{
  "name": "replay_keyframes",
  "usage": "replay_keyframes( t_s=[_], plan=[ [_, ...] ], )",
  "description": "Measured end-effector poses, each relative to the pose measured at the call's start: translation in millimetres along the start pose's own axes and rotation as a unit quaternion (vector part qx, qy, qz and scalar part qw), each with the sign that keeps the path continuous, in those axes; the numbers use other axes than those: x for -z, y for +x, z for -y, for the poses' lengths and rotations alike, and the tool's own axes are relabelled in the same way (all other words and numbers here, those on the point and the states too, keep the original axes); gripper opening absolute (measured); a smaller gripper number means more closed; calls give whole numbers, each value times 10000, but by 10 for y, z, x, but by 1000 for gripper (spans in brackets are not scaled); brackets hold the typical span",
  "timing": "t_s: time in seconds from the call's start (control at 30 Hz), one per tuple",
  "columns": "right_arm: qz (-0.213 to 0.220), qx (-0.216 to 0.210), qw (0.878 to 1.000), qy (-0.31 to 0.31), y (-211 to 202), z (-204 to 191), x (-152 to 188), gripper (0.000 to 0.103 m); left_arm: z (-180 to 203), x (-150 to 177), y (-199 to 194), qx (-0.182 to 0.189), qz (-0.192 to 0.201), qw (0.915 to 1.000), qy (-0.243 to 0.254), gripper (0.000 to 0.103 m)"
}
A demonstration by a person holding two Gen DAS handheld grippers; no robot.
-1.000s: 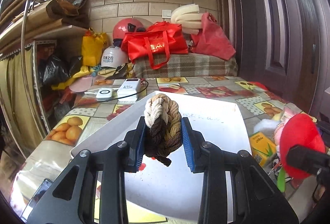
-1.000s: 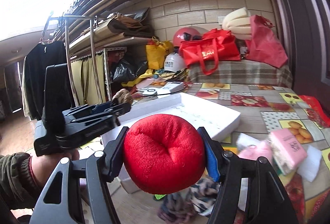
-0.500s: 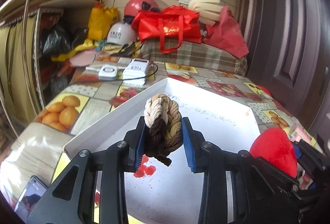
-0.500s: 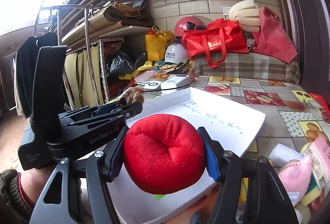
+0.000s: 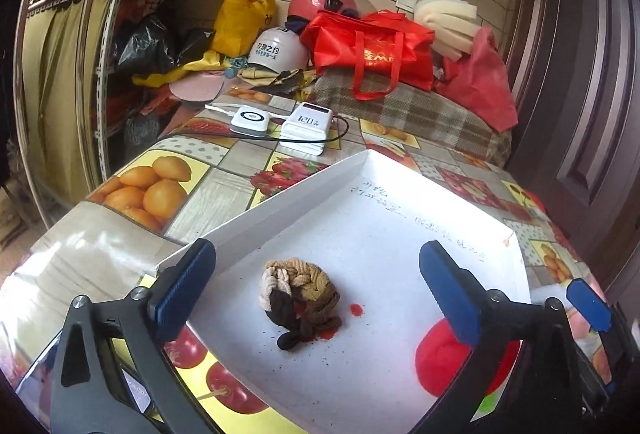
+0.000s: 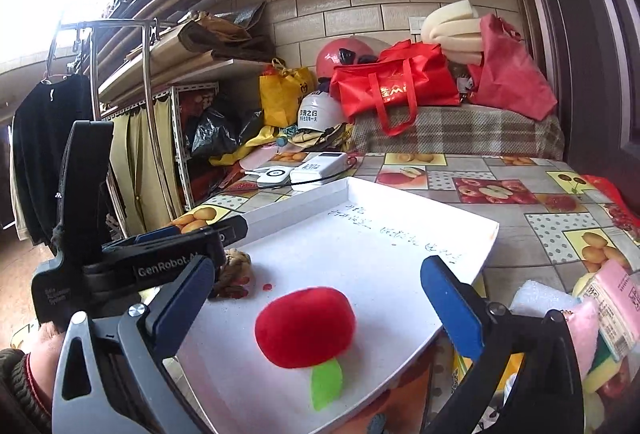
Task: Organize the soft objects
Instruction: 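Open the left tool to drop the hair tie while the right tool drops the red plush, then move both tools back to the pile of soft items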
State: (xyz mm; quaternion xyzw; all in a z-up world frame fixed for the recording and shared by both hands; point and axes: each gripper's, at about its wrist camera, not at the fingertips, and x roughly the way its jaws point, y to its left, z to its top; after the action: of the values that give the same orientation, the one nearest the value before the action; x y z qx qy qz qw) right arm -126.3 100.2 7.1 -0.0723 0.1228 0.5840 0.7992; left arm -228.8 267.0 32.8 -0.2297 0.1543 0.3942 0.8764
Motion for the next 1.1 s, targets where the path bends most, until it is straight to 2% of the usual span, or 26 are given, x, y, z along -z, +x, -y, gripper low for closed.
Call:
replay_keyframes(
  t_s=[0.2, 0.6, 0.8, 0.93, 1.0, 1.1],
  plan=[
    [39, -39, 9998, -184, -28, -85, 9, 103, 9, -3, -36, 3, 75, 10000, 36, 103],
    [189, 59, 9998, -46, -210, -10, 50, 103, 60, 1, -116, 137, 275, 9994, 160, 103],
    [427, 113, 9990, -32, -444, 90, 61, 103, 277, 61, -305, 464, 706, 9935, 761, 103],
    [631, 225, 9977, -138, -697, 265, 55, 103, 495, 161, -423, 593, 799, 9863, 1319, 103],
    [534, 200, 9982, -190, -801, 390, 84, 103, 574, 204, -473, 672, 814, 9831, 1493, 103],
    [-178, -202, 9995, -168, -810, 578, 186, 103, 633, 238, -503, 905, 716, 9822, 1484, 103]
  ],
)
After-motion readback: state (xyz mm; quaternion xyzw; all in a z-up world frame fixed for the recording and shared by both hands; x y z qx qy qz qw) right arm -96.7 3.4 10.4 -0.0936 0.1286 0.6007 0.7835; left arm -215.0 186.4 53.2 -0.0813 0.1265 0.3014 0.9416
